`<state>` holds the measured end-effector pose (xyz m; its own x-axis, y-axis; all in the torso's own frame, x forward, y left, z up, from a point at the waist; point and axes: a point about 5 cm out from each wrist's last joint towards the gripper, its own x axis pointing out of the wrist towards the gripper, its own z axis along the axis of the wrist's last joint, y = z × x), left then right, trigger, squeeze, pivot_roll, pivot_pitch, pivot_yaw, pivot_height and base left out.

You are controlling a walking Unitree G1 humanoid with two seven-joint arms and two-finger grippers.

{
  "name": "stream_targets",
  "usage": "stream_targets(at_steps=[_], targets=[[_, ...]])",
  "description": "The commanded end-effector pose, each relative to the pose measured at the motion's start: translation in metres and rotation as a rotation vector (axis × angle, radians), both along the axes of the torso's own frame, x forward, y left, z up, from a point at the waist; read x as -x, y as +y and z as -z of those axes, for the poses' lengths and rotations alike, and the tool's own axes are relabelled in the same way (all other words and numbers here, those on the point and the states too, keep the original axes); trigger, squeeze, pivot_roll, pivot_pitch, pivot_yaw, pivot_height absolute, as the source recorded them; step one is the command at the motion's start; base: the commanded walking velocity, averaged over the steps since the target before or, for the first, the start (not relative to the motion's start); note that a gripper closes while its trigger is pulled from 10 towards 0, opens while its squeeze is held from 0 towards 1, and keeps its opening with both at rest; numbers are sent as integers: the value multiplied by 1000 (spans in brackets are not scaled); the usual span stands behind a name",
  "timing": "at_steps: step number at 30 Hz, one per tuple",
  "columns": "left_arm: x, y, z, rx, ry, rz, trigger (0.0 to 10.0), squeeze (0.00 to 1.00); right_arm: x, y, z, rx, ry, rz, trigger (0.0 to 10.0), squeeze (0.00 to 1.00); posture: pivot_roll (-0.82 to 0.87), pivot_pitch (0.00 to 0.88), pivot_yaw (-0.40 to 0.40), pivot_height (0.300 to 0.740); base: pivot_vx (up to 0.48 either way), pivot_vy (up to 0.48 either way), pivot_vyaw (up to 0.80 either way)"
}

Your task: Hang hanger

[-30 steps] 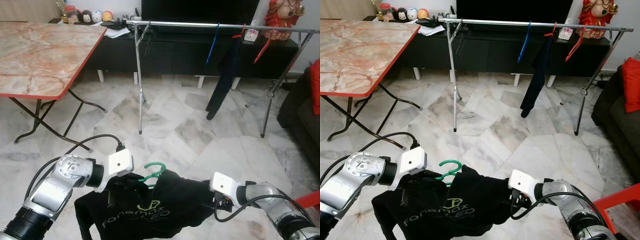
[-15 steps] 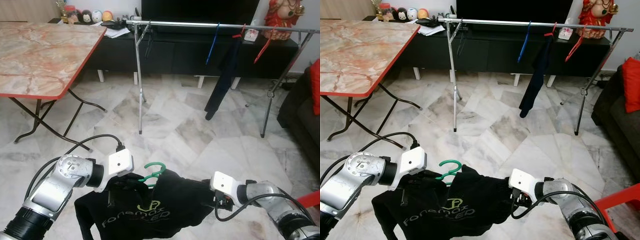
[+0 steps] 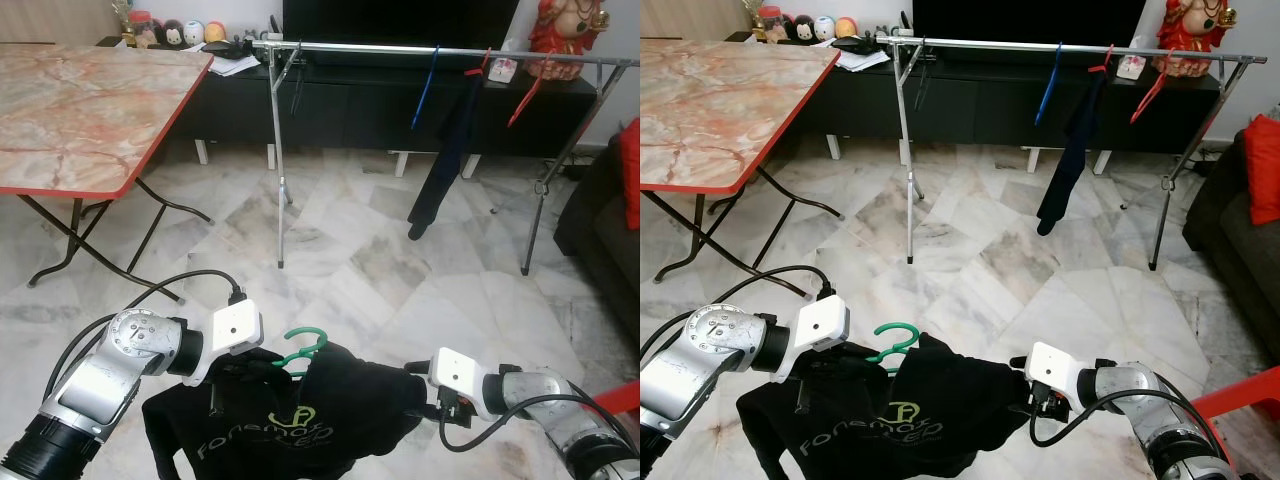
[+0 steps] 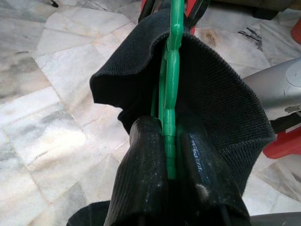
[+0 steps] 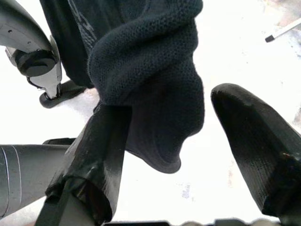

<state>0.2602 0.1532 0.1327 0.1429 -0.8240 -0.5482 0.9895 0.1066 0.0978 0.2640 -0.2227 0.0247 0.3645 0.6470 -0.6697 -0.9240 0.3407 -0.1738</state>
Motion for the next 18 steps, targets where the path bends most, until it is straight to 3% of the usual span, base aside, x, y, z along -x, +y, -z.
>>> stream_targets(at_steps=[1,12,13,15,16,17,18], targets=[[1,-2,-8,21,-18,24,10000,0,5,-8,2,39,11,-12,10000,0,-51,29,-72,740,0,0,0],[4,-3,-11,29,-7,54,10000,0,8,-5,10,91,4,-28,10000,0,-43,26,-73,740,0,0,0],[4,-3,-11,29,-7,56,10000,0,7,-5,10,87,-1,-17,8392,0,-42,26,-73,740,0,0,0],[4,-3,-11,30,-6,58,10000,0,7,-5,10,81,-5,-9,8392,0,-43,26,-73,740,0,0,0],[4,-4,-11,31,-5,59,10000,0,7,-5,10,77,-4,-6,627,0,-43,25,-73,740,0,0,0],[4,-4,-11,33,-4,60,10000,0,7,-4,11,75,-3,-5,0,0,-42,25,-73,740,0,0,0],[4,-4,-11,34,-3,61,10000,0,7,-4,11,74,-2,-5,0,0,-42,25,-73,740,0,0,0]])
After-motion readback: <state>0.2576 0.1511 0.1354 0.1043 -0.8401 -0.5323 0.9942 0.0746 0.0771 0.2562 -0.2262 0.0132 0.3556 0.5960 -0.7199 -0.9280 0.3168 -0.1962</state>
